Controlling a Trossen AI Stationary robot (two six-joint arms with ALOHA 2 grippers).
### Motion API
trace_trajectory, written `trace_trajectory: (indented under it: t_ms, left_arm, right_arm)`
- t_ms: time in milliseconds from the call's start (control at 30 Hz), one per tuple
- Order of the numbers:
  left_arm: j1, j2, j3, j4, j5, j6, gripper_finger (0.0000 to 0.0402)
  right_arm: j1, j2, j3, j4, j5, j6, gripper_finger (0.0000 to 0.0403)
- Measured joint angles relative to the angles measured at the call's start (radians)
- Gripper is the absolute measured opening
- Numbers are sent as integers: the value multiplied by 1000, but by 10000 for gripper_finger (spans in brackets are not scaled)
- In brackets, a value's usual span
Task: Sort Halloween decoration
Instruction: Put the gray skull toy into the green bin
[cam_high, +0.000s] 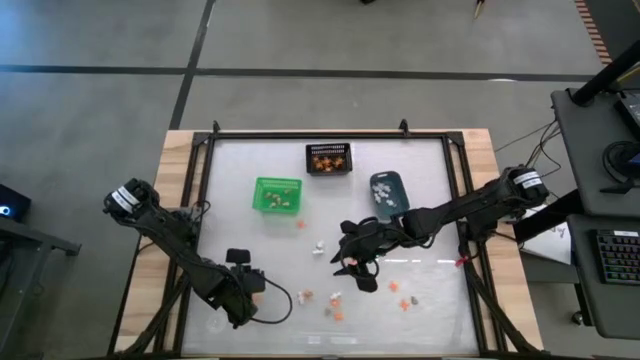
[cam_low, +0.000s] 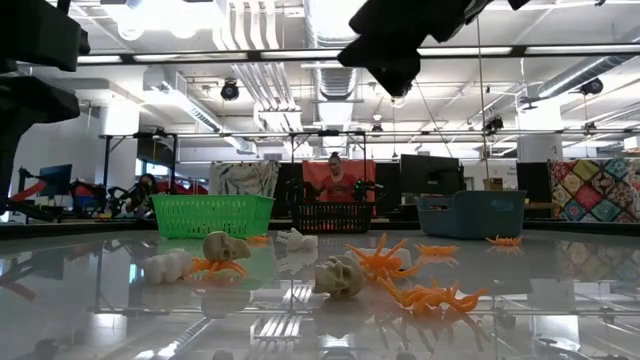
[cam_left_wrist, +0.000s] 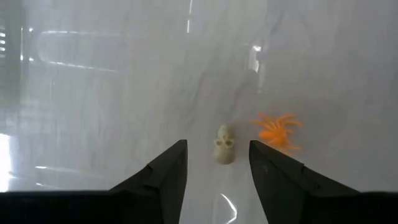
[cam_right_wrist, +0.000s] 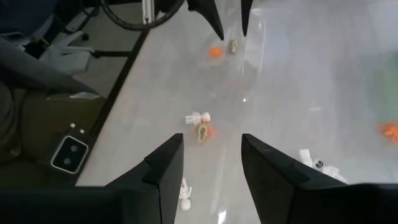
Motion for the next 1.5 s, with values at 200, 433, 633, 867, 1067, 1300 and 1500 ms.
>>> trace_trajectory:
  t_ms: [200,433,633,867,1067,1300,1500]
  left_arm:
    - [0,0,-34,44,-1,5,149]
    - [0,0,-77,127,3,5,140]
    - [0,0,-101,165,6,4,128]
    - [0,-2,-133,217,22,-2,107]
    - [0,-2,-132,219,25,-1,67]
    - [0,-19,-133,211,25,0,32]
    - [0,-40,-133,200,23,0,23]
  right_arm:
    - [0,16,0,3,0,0,149]
    - [0,16,-2,9,0,0,153]
    - [0,16,-2,10,0,0,145]
    - [0,16,-2,18,0,0,143]
    - [0,16,-2,25,0,0,145]
    - [0,16,-2,25,0,0,137]
    - [0,16,-2,25,0,0,137]
